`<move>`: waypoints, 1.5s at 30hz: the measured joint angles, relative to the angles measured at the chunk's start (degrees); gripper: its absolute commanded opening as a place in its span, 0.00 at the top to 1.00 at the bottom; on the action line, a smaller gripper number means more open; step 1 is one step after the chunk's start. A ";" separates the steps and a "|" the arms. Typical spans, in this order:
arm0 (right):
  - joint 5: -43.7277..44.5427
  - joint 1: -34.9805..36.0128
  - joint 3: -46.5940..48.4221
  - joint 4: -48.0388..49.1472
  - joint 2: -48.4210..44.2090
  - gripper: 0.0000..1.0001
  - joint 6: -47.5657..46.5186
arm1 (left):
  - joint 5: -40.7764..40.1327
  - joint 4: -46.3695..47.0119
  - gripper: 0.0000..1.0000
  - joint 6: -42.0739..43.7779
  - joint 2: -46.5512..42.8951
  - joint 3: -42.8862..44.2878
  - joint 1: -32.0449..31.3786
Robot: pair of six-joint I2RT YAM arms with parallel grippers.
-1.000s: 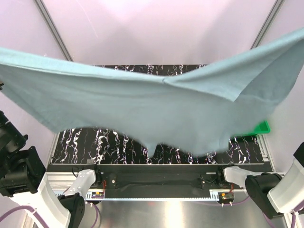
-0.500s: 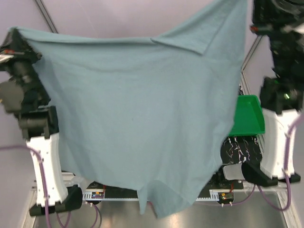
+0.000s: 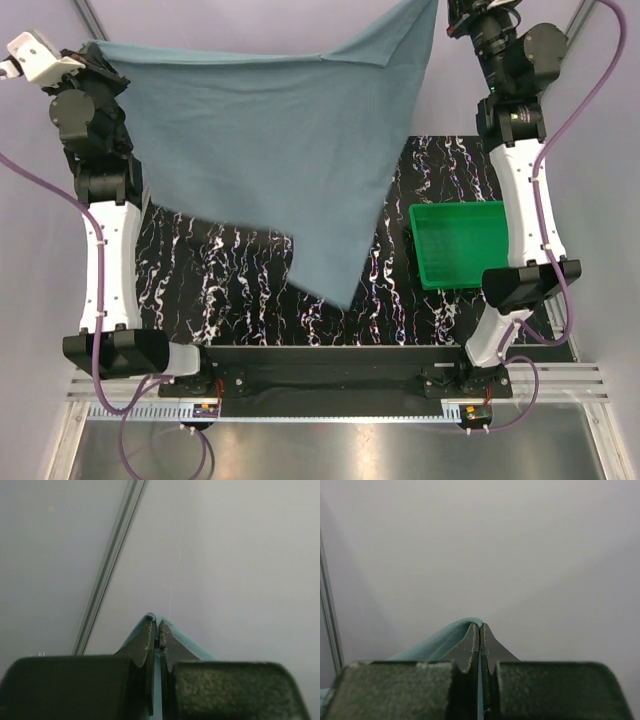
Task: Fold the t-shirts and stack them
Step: Flatten the tshirt out
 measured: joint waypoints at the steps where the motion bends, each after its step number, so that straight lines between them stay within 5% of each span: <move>1: 0.00 0.00 0.94 0.11 -0.11 1.00 0.00 | 0.02 0.28 1.00 0.00 -0.33 0.61 0.00; 23: -2.43 -0.02 -5.44 -4.48 -33.64 1.00 2.16 | -3.37 -4.98 1.00 0.66 -32.04 -2.45 -0.33; 32: -4.42 -0.02 -4.33 -4.66 -37.40 1.00 3.69 | -4.31 -5.33 1.00 1.97 -33.68 2.05 -1.49; 36: -4.39 0.00 -12.26 -1.42 -37.59 1.00 4.15 | -4.98 -2.54 1.00 1.99 -33.86 -4.81 -1.49; 45: -2.95 0.02 -36.02 8.50 -25.33 1.00 6.34 | -8.52 0.98 1.00 0.46 -29.22 -36.98 -1.64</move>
